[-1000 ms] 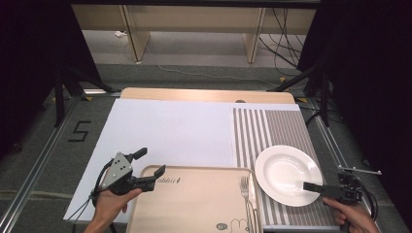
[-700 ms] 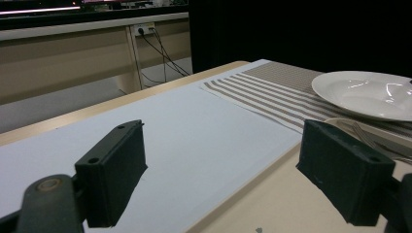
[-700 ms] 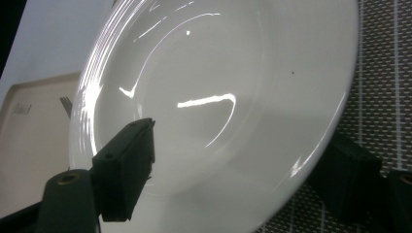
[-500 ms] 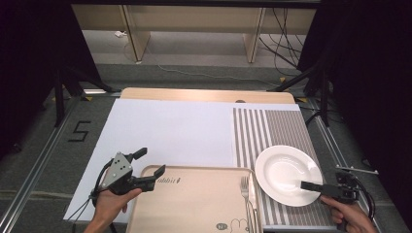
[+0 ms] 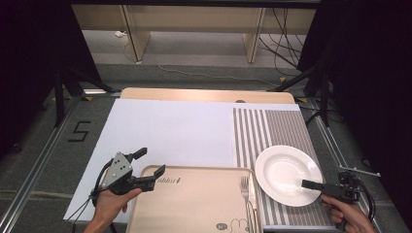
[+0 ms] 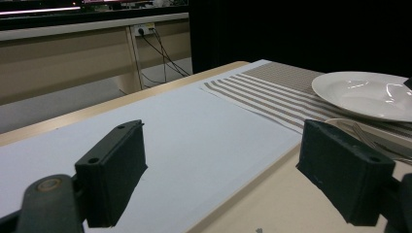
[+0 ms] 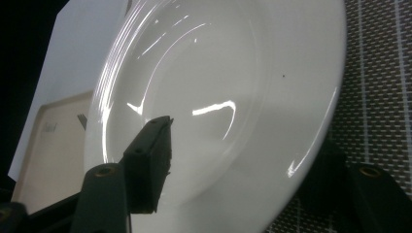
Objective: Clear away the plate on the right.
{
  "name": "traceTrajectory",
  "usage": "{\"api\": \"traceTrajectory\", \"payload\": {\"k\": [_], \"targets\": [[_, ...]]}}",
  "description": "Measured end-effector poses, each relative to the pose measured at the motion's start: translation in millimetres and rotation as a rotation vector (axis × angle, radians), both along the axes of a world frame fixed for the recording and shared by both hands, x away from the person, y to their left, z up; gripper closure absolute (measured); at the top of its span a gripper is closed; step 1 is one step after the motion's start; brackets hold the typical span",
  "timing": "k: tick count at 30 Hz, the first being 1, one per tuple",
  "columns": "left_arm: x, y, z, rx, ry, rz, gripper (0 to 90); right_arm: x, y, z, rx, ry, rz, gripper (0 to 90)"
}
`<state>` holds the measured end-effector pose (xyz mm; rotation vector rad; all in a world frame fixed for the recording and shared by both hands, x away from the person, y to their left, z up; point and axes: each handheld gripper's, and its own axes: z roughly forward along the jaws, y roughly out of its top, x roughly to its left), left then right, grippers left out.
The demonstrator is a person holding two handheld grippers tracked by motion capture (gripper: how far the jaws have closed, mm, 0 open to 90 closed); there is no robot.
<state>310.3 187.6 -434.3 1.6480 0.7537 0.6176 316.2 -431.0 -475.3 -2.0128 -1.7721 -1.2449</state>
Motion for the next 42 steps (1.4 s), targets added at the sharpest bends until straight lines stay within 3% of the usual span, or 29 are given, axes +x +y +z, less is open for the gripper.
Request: {"api": "traceTrajectory", "payload": {"k": [3,8,10,14,18,20,22,27,29,36,42], "targets": [[0.1,0.0,0.0,0.002,-0.001,0.0,16.8,-0.2,-2.9,-2.9,-0.014,-0.007,0.016,41.5],[0.2,0.0,0.0,0.002,0.0,0.0,16.8,0.4,-2.4,-2.5,0.018,0.005,-0.013,44.6],[0.2,-0.1,0.0,0.002,-0.001,-0.001,16.8,0.0,-3.7,-3.8,-0.004,0.003,-0.004,46.2],[0.3,-0.2,0.1,0.003,-0.002,-0.004,16.9,0.0,-4.4,-5.3,-0.001,0.004,-0.01,48.4],[0.3,-0.4,0.1,0.004,-0.002,-0.004,16.9,0.4,-4.8,-5.5,0.007,0.006,-0.021,51.0],[0.3,-0.5,0.1,0.004,-0.002,-0.004,16.9,0.7,-4.1,-4.6,0.036,0.018,-0.041,52.0],[0.8,-1.1,-0.6,-0.002,-0.006,-0.007,16.9,0.2,-5.8,-6.9,0.004,0.008,-0.021,53.0],[0.4,-1.0,-0.2,0.005,-0.001,-0.004,16.9,1.4,-4.6,-7.9,0.045,0.022,-0.062,56.1],[0.4,-1.0,-0.2,0.009,-0.004,-0.004,16.9,1.0,-5.9,-9.2,0.03,0.013,-0.04,56.5],[0.4,-1.2,-0.2,0.009,-0.004,-0.005,16.9,1.4,-6.8,-11.0,0.042,0.018,-0.05,59.5],[0.5,-1.4,-0.2,0.008,-0.003,-0.007,16.9,2.6,-5.1,-11.8,0.063,0.035,-0.088,62.0]]}}
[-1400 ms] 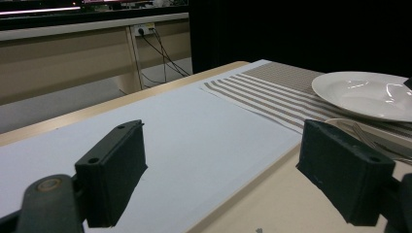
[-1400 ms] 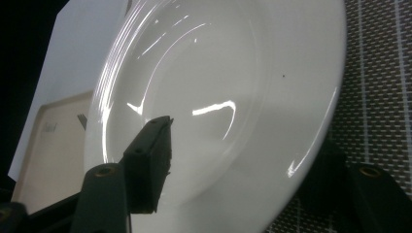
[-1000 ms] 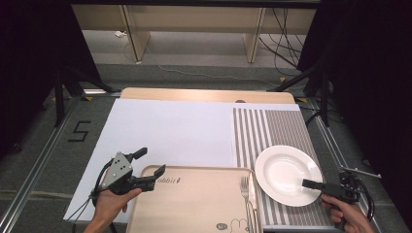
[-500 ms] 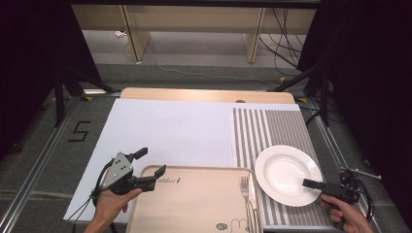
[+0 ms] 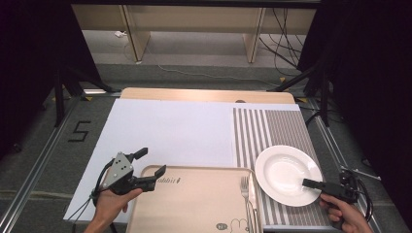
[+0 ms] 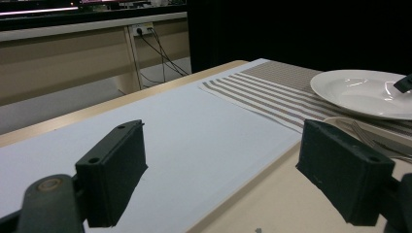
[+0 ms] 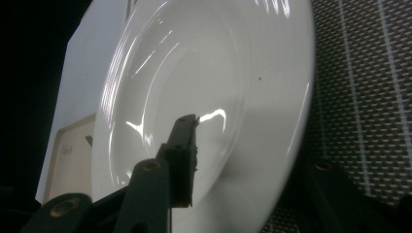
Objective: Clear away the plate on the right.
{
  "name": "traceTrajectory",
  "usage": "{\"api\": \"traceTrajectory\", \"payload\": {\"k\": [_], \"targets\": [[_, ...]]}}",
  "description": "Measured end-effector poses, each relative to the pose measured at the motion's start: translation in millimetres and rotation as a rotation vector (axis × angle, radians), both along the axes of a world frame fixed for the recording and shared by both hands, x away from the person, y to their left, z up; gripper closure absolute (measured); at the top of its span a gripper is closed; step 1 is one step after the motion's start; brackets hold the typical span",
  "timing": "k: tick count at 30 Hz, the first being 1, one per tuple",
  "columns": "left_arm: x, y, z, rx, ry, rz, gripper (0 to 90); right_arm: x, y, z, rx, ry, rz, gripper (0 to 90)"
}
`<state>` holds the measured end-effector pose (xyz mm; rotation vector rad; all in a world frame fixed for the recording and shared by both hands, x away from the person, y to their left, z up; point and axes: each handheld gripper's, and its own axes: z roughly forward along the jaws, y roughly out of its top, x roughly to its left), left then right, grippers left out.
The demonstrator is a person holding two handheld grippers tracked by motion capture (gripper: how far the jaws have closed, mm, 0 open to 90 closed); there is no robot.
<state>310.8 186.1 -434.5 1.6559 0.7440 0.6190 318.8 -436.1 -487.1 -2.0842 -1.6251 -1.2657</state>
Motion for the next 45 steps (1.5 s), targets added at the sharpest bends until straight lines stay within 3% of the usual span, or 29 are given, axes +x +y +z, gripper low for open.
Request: {"api": "traceTrajectory", "payload": {"k": [6,10,13,19,27,33,45], "targets": [[0.0,-0.1,0.0,0.0,0.0,-0.001,16.9,0.5,0.4,-1.2,0.011,-0.008,0.005,65.4],[0.0,0.2,0.0,0.0,0.0,0.0,16.9,0.8,1.4,-1.0,-0.019,0.016,0.003,73.1],[-0.1,0.4,0.1,0.001,-0.001,0.001,16.9,0.7,2.0,-0.6,-0.027,0.022,-0.001,73.7],[-0.1,0.3,0.1,0.001,-0.001,0.001,16.9,0.0,1.9,1.3,-0.013,0.006,0.005,75.3],[-0.3,0.4,0.1,0.002,-0.002,0.0,17.0,0.7,6.2,8.1,-0.04,-0.001,0.005,77.9],[-0.6,1.1,0.3,0.006,-0.004,0.001,17.0,0.6,8.0,14.0,-0.044,-0.041,0.015,81.6],[-0.4,0.7,0.0,0.005,-0.003,0.001,17.1,1.3,9.5,17.0,-0.026,-0.04,0.005,83.2]]}}
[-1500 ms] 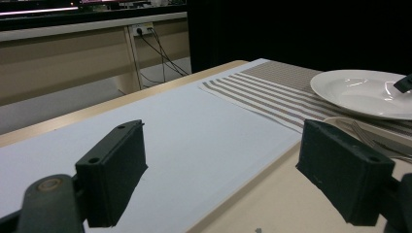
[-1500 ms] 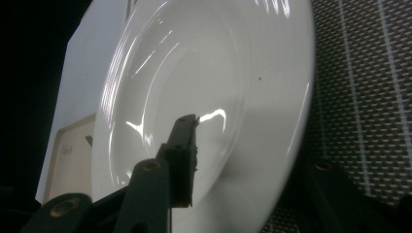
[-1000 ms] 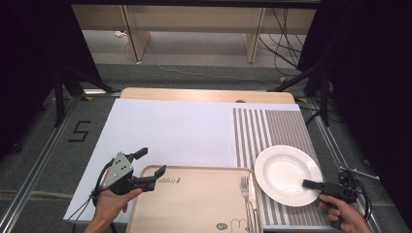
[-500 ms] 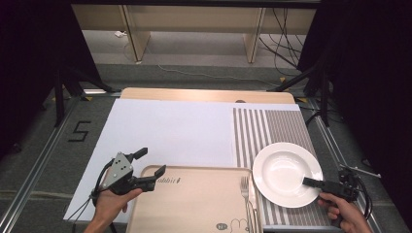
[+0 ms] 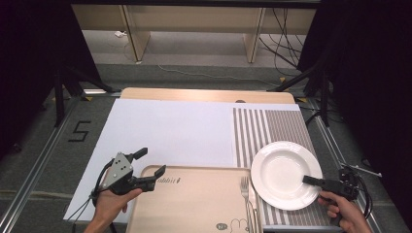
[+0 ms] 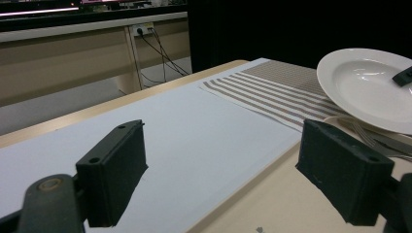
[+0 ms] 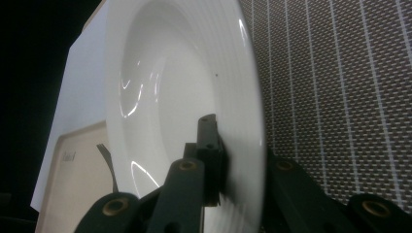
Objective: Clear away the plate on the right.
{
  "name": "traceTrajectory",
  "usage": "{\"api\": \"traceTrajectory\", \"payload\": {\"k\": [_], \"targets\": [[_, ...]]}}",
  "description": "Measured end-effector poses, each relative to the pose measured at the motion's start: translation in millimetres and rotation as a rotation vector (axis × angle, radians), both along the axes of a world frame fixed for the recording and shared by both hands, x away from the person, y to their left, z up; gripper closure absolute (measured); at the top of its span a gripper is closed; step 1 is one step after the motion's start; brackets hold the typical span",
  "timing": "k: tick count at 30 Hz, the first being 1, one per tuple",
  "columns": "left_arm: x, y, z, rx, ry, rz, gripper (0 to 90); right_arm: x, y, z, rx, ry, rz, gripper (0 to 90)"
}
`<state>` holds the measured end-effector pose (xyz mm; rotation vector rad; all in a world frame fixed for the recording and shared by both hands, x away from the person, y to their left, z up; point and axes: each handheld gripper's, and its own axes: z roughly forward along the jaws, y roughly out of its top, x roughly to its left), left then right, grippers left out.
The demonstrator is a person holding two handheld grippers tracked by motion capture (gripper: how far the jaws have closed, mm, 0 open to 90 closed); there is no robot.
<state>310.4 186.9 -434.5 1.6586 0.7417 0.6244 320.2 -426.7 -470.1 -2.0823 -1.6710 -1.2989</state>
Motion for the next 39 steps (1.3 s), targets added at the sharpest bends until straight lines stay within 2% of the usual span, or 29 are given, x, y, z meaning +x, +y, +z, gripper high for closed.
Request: {"api": "traceTrajectory", "payload": {"k": [10,13,16,18,20,21,22,24,25,27,28,30,31,33,35,36,39], "targets": [[0.1,0.8,0.3,-0.002,0.001,0.0,17.2,0.5,-3.4,-3.0,0.014,0.009,-0.03,83.2],[0.0,0.8,0.5,0.003,-0.002,-0.001,17.4,-0.1,-5.1,-2.6,0.018,-0.011,-0.05,83.2],[0.4,0.8,0.3,-0.003,0.002,0.0,17.4,-0.8,-9.0,-3.0,0.025,-0.05,-0.047,83.3],[0.3,0.9,0.3,-0.003,0.001,0.001,17.4,-1.4,-7.9,0.8,0.057,-0.052,-0.062,83.3],[0.2,1.0,0.4,-0.004,0.001,0.003,17.4,-1.8,-7.3,2.6,0.054,-0.064,-0.059,83.3],[0.1,1.0,0.3,-0.005,0.002,0.004,17.4,-2.1,-6.3,2.7,0.051,-0.072,-0.061,83.2],[0.1,1.2,0.4,-0.003,0.002,0.005,17.4,-1.9,-4.5,4.9,0.08,-0.066,-0.068,83.2],[0.4,2.4,0.6,-0.007,-0.001,0.007,17.4,-1.8,-1.9,7.3,0.062,-0.081,-0.064,83.3],[0.5,2.8,0.7,-0.007,-0.001,0.011,17.4,-2.1,0.4,10.0,0.079,-0.07,-0.059,83.3],[0.4,3.2,0.6,-0.009,0.002,0.013,17.4,-1.5,4.0,10.7,0.076,-0.089,-0.06,83.3],[0.4,3.1,0.6,-0.009,0.003,0.013,17.3,-1.6,7.5,12.7,0.09,-0.079,-0.065,83.3],[0.6,2.6,0.5,-0.006,-0.001,0.01,17.4,-1.8,12.3,15.9,0.091,-0.072,-0.051,83.4],[0.5,2.0,0.3,-0.007,0.002,0.009,17.4,-1.7,13.5,15.7,0.088,-0.089,-0.037,83.4],[0.3,1.8,0.2,-0.005,0.003,0.008,17.4,-2.1,19.6,18.0,0.089,-0.08,-0.036,83.4],[0.3,2.0,0.2,-0.007,0.003,0.009,17.4,-1.6,24.9,17.7,0.085,-0.092,-0.03,83.4],[0.4,2.2,0.3,-0.008,0.002,0.009,17.4,-2.0,26.9,19.1,0.103,-0.078,-0.013,83.4],[0.4,2.7,0.4,-0.009,0.002,0.013,17.4,-2.1,35.2,21.3,0.108,-0.078,0.007,83.4]]}}
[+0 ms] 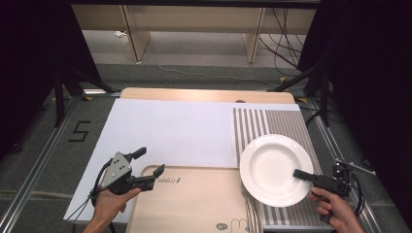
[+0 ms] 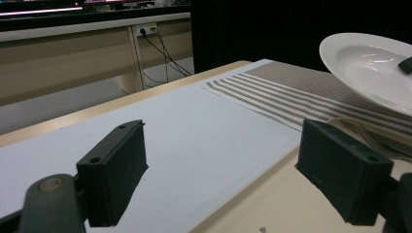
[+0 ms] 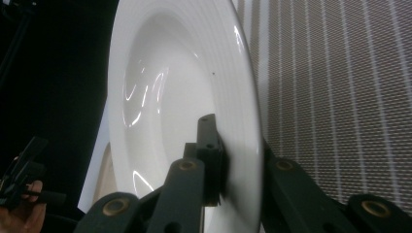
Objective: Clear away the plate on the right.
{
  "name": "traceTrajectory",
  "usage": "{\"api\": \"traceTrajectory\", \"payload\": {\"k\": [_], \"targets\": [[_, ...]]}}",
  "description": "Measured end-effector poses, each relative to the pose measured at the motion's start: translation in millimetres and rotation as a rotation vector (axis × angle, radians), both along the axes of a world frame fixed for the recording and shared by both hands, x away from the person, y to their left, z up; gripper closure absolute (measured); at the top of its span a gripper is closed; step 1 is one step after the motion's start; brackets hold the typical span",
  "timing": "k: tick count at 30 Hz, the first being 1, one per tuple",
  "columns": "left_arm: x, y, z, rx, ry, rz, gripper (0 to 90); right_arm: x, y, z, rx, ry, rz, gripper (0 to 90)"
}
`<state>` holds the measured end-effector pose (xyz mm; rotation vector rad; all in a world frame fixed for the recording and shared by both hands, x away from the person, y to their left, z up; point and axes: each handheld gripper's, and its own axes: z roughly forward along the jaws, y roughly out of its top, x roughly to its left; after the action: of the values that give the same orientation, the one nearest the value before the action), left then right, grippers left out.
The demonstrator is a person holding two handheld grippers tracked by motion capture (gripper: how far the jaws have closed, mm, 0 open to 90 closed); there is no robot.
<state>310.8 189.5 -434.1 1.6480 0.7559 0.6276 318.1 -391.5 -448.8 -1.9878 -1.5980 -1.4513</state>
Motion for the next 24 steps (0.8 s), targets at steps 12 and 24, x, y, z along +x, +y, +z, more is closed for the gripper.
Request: {"api": "traceTrajectory", "payload": {"k": [12,24], "targets": [[0.1,0.4,-0.1,0.001,0.004,0.0,17.4,4.5,42.0,3.6,0.006,-0.036,0.139,83.4],[0.5,0.6,-0.3,0.004,0.004,0.0,17.2,6.1,87.6,3.9,-0.023,-0.03,0.27,83.4]]}}
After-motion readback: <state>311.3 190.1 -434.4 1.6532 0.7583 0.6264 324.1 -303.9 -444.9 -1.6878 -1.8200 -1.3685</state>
